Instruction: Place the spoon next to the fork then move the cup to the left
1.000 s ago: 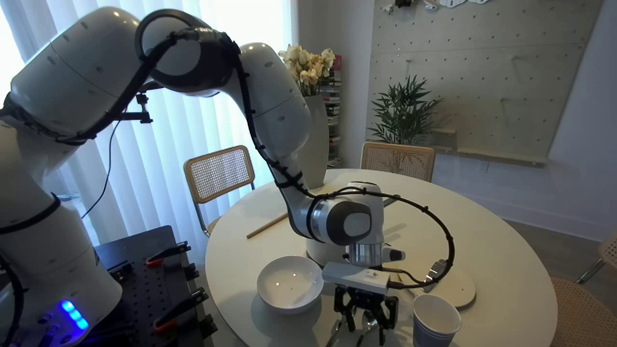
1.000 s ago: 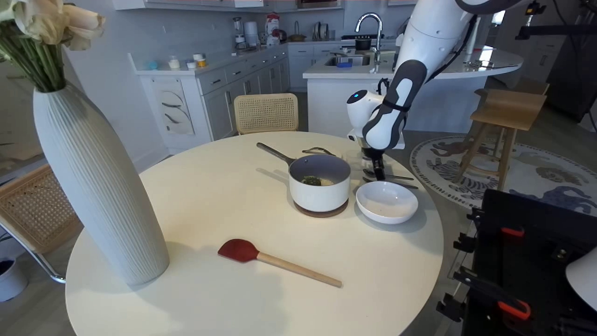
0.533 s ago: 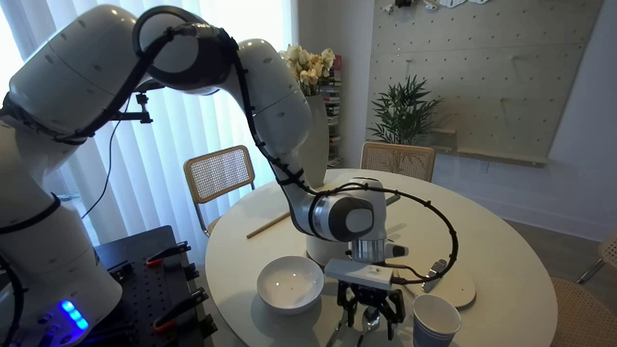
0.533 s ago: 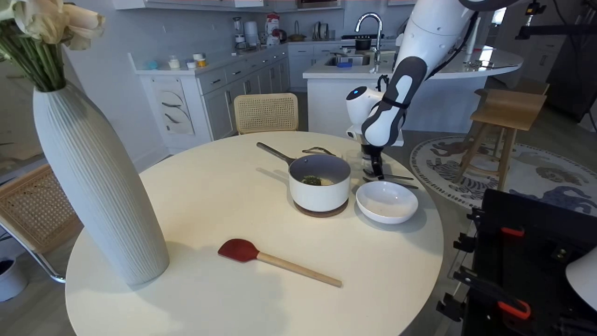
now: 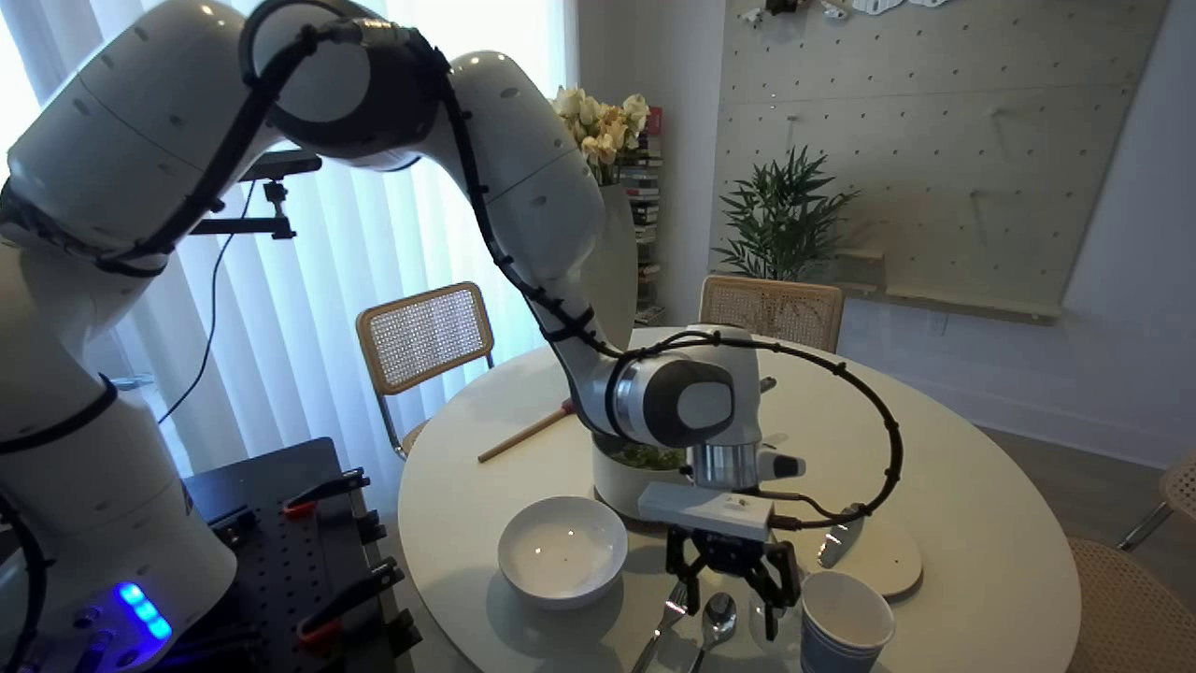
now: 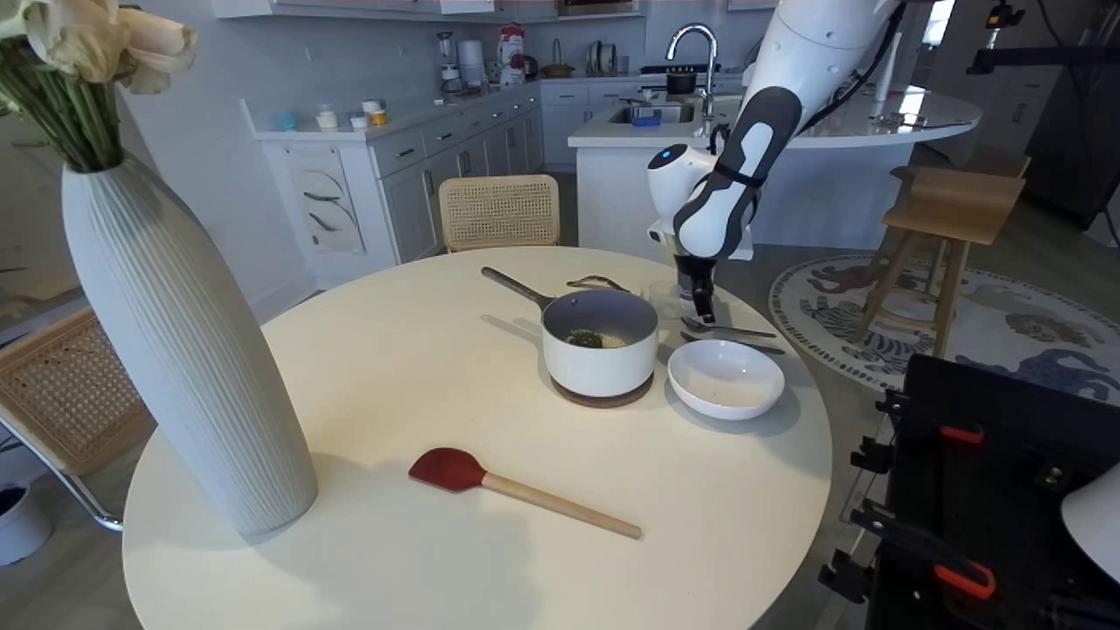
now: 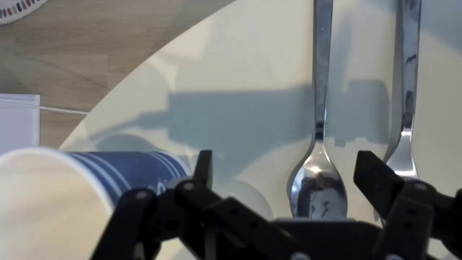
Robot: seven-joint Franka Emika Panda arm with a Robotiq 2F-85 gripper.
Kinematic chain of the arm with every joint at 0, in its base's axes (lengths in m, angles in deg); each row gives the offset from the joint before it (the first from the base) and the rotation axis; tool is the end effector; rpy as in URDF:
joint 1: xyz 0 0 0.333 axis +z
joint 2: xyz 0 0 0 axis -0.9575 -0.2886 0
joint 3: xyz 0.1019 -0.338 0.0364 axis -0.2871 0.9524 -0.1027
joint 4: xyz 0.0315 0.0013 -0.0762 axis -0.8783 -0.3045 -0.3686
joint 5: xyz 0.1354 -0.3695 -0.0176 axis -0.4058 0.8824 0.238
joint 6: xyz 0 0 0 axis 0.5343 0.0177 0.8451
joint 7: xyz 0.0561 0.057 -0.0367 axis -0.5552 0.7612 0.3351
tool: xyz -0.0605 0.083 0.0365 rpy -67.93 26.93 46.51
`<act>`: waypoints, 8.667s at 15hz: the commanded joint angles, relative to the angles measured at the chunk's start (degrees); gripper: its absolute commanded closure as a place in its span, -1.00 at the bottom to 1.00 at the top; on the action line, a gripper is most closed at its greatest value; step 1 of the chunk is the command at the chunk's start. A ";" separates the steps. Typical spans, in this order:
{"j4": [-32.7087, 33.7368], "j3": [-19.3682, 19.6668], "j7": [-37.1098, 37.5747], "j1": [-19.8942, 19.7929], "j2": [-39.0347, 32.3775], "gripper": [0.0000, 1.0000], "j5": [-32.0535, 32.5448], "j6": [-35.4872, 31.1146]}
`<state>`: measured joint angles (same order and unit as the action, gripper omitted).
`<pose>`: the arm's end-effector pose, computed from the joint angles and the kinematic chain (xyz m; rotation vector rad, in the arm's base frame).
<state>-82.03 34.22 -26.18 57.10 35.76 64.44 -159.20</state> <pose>0.5841 -0.3009 0.1012 2.7502 0.5272 -0.3590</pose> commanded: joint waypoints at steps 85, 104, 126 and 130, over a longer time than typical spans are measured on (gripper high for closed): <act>3.54 -14.00 -23.87 -27.99 11.17 -1.00 -34.60 -1.90; -16.46 -42.41 -70.63 -55.95 13.61 -1.00 -71.27 -18.32; -5.55 -9.92 -36.28 -14.32 9.27 -1.00 -49.94 -20.36; 6.74 -7.00 -25.08 -12.14 4.16 -1.00 -36.47 -7.91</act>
<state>-84.76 26.10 -56.05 44.45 44.19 22.12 -174.89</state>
